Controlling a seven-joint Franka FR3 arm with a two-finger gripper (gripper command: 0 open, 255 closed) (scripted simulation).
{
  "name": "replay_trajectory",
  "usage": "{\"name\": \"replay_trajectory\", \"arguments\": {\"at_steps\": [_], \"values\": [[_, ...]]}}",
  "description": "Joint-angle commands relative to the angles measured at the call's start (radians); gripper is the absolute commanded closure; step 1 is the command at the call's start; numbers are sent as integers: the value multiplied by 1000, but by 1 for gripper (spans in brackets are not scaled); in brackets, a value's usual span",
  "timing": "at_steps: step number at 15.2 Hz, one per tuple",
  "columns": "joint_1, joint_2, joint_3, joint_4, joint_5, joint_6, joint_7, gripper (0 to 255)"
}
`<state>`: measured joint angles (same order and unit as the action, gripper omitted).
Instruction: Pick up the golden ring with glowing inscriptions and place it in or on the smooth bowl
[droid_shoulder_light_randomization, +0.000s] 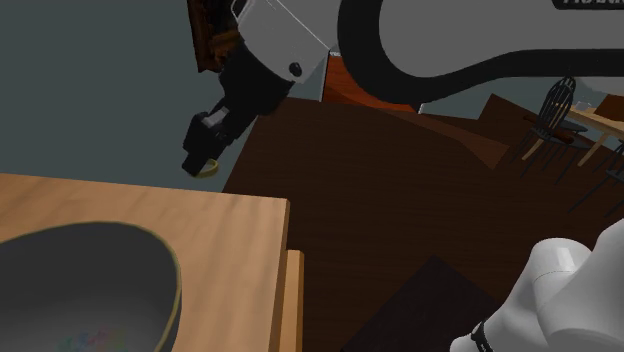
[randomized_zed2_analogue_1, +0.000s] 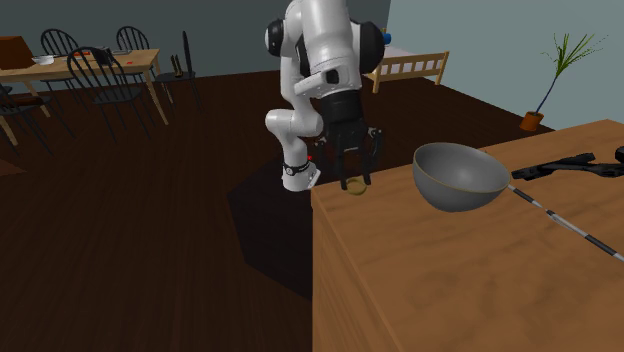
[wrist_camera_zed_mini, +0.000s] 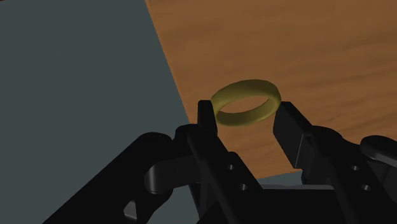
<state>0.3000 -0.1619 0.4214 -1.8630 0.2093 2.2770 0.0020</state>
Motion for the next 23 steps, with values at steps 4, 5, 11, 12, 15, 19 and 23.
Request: {"name": "replay_trajectory", "arguments": {"at_steps": [4, 5, 11, 12, 15, 19, 23], "values": [[-4, 13, 1, 80, -15, -67, 16, 255], [-4, 15, 1, 96, -18, -80, 18, 255], [-7, 36, 2, 198, -36, -162, 37, 255], [-7, 41, 3, 216, -40, -176, 40, 255], [-8, 56, 5, 274, -51, -219, 50, 255], [10, 66, 36, 303, -84, -233, 109, 255], [49, 86, 101, 332, -151, -236, 224, 255]]}}
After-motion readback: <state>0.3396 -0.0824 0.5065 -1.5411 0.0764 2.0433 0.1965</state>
